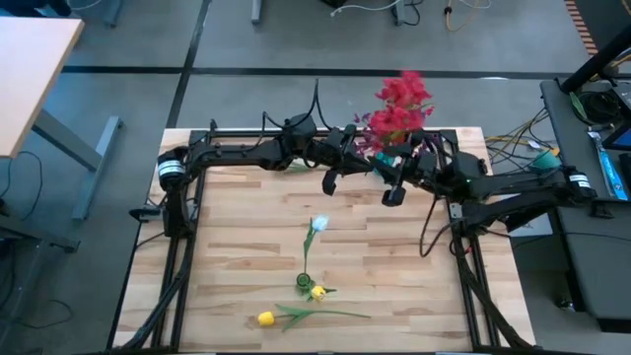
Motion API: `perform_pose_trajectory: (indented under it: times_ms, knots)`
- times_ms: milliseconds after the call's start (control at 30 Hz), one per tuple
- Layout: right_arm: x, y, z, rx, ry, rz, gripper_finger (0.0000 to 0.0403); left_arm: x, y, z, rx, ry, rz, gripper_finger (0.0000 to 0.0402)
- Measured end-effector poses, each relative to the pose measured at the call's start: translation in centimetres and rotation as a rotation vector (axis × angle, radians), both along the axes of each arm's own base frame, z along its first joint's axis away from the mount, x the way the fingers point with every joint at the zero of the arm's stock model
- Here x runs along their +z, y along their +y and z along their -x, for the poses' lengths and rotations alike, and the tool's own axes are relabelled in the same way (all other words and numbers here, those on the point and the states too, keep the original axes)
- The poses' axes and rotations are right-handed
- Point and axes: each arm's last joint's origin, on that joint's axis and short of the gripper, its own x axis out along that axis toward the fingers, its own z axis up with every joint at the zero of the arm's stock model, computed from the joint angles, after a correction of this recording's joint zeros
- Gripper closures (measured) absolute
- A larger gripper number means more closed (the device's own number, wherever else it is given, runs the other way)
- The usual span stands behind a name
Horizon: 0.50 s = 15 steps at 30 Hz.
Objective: Sort flowers into vase by color
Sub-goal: Put the red flowers into the blue vase
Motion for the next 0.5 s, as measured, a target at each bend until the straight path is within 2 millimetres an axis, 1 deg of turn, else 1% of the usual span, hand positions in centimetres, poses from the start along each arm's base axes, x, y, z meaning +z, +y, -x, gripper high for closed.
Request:
perform_pose_trajectory:
  times_ms: [100, 233, 333, 500]
  knots:
    - [0.1, 0.0, 1.0, -0.004, 0.038, -0.057, 0.025, 0.0, 0.2, 0.1, 0.006, -0.003, -0.006, 0.0401]
    - [0.1, -0.1, 1.8, -0.001, 0.058, -0.135, 0.024, 0.0, 0.3, 0.1, 0.009, -0.007, -0.015, 0.0401]
    - [-0.2, -0.1, 1.8, -0.006, 0.088, -0.152, 0.0247, 0.0, 0.3, 0.1, 0.009, -0.008, -0.018, 0.0401]
    - [-0.5, -0.1, 1.4, 0.0, 0.102, -0.15, 0.0273, 0.0, 0.3, 0.1, 0.009, -0.008, -0.018, 0.0401]
